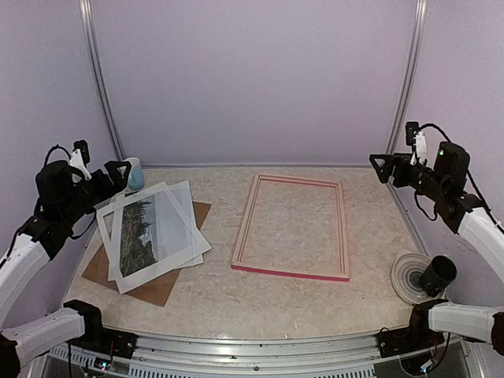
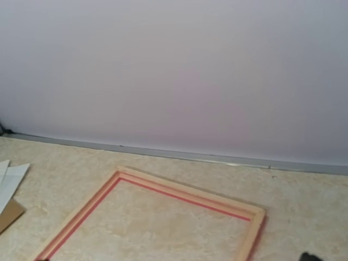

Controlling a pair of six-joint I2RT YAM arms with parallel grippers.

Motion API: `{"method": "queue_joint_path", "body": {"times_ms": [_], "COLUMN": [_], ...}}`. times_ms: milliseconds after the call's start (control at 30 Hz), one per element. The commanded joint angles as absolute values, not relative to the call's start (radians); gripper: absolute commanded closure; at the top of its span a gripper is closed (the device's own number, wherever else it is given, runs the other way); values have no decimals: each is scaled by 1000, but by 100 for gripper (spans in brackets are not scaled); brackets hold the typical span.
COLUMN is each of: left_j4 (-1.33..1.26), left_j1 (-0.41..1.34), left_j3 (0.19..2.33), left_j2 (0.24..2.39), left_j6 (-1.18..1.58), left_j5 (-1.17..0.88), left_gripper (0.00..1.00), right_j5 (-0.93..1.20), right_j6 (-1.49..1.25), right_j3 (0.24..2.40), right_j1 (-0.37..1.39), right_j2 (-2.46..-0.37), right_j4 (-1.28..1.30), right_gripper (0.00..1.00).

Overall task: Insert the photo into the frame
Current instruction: Pick up the glass panel from the mat board.

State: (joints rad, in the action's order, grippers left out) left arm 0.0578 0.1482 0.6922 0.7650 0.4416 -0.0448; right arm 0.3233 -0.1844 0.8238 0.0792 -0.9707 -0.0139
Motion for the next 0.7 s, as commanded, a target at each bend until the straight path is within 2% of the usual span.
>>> {"method": "queue_joint_path", "body": {"times_ms": [0, 167, 333, 433, 533, 600, 667], "left_j4": [138, 190, 232, 242, 232, 214, 194], "left_j1": [176, 217, 293, 338, 367, 386, 408], "left_j3": [749, 744, 737, 733, 715, 693, 668], "left_j2": [777, 780, 808, 837, 858, 861, 863], "left_j6": [491, 546, 573, 594, 620, 638, 657], "left_j5": [-21, -4, 96, 139, 163, 177, 196], "left_gripper": [1, 1, 1, 1, 1, 1, 1], "right_j5": [356, 381, 386, 570, 777, 819, 796], "right_j6": [-209, -308, -468, -464, -584, -671, -668], "right_j3": [843, 866, 898, 897, 829, 771, 768], "right_j1": [98, 131, 179, 182, 185, 199, 243], "right_j2": [-928, -968, -1023, -1059, -1103, -1128, -1156], "right_j4": [-57, -78, -50, -84, -232, -324, -309], "right_gripper": [1, 1, 1, 1, 1, 1, 1]}}
